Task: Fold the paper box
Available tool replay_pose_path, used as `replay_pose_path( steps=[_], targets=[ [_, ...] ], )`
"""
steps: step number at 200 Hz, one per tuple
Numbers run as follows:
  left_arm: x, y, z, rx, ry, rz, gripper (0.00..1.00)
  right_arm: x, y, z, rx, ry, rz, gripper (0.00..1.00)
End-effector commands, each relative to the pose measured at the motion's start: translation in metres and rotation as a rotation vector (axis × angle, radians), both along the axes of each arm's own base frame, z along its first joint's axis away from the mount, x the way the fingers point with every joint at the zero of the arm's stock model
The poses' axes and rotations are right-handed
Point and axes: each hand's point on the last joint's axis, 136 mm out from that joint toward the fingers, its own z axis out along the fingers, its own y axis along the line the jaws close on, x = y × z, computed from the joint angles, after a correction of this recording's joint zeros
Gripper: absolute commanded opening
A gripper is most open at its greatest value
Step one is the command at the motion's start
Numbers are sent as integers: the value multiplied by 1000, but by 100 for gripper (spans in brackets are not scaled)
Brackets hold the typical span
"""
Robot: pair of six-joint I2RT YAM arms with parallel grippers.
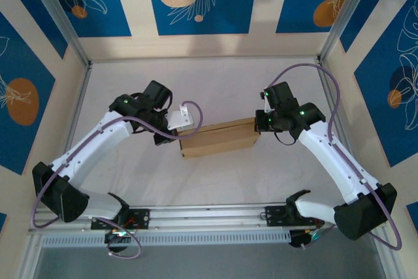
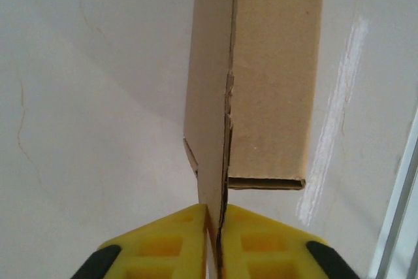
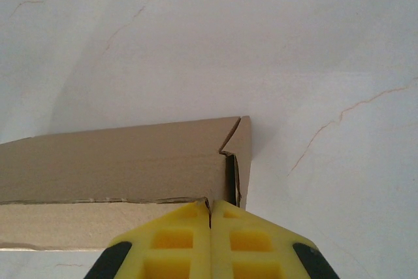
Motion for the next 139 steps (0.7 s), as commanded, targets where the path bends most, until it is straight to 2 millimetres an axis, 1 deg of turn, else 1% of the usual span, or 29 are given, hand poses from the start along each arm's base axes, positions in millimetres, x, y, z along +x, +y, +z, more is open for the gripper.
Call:
replay_pose_path(
  steps=[1, 28, 43, 62, 84, 103, 120, 139],
  targets=[
    [-1, 1, 8, -15, -10, 3, 0, -1, -1, 8, 15, -18, 2, 0],
    [0, 2, 5, -22, -4, 39, 0, -1, 0, 10, 21, -18, 0, 0],
    [4, 1, 8, -41, -9, 75, 0, -2, 0, 10, 22, -18, -2, 0],
    [13, -4, 14, -84, 1, 169, 0, -2, 0, 9, 27, -13, -10, 0],
    [31, -10, 22, -157, 14, 353, 0, -3, 2, 9, 49, -8, -32, 0],
    [38, -14, 26, -223, 47, 475, 0, -4, 6, 8, 76, 3, -54, 0],
    [46, -14, 28, -261, 63, 582, 0, -5, 10, 8, 109, 9, -61, 0],
    [49, -15, 28, -304, 78, 647, 0, -6, 10, 9, 108, 1, -69, 0]
  ],
)
